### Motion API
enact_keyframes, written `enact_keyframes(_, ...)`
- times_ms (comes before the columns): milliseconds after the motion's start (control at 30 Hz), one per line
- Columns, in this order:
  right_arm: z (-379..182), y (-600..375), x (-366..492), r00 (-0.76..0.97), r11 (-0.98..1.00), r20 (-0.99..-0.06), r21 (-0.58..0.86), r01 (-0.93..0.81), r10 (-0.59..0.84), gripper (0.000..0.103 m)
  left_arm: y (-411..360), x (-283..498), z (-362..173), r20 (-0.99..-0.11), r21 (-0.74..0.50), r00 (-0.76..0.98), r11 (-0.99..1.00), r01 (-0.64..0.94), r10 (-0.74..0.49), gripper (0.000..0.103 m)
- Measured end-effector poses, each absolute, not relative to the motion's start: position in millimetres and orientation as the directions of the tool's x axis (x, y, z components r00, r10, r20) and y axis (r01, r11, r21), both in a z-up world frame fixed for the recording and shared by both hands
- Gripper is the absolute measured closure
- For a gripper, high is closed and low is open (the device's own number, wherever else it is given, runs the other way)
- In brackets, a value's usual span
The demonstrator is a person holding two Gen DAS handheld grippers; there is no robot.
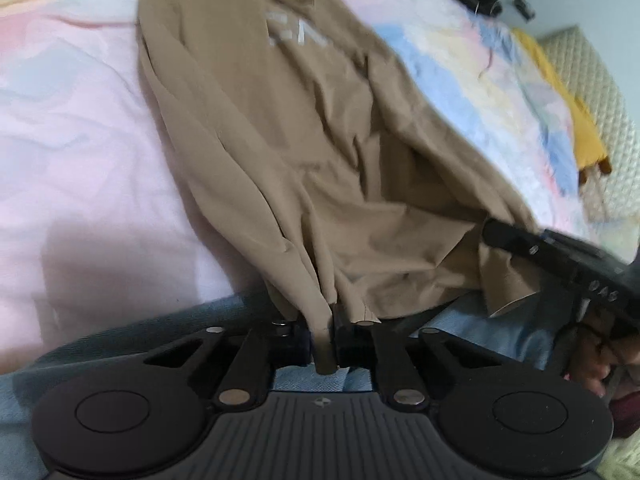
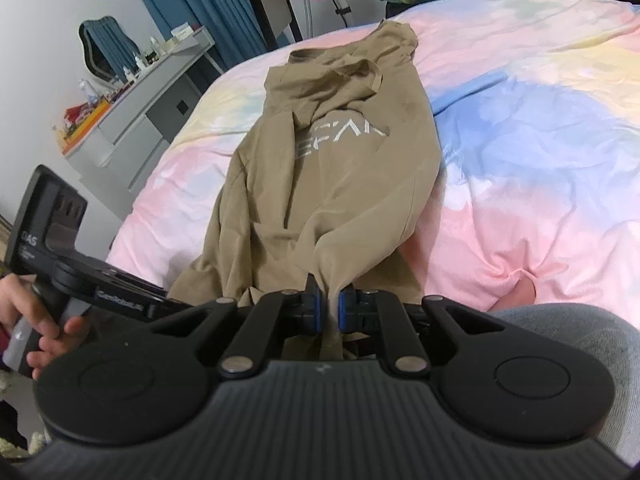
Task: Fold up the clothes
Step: 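Carry the held hem over onto the collar with both grippers, release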
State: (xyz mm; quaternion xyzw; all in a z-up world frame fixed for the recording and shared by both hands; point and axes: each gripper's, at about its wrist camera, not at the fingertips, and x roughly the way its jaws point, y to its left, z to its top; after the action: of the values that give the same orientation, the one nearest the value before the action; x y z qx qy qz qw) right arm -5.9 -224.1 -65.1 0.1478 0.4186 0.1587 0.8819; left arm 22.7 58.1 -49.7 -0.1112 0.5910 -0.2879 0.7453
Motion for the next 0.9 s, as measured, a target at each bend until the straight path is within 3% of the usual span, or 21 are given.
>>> enact_keyframes(533,-27,-232,-39,0.651,0.887,-0.613,0.397,-0.235,0.447,0.092,128,-32,24,-0.626,-0.598,0.382,0.733,0.324,-0.68,0.098)
enact_keyframes(900,1,-241,84,0.759,0.895,-0.519,0.405,-0.187,0.393,0.091,129,92,67,-0.487,-0.616,0.604,0.738,0.274,-0.631,0.098)
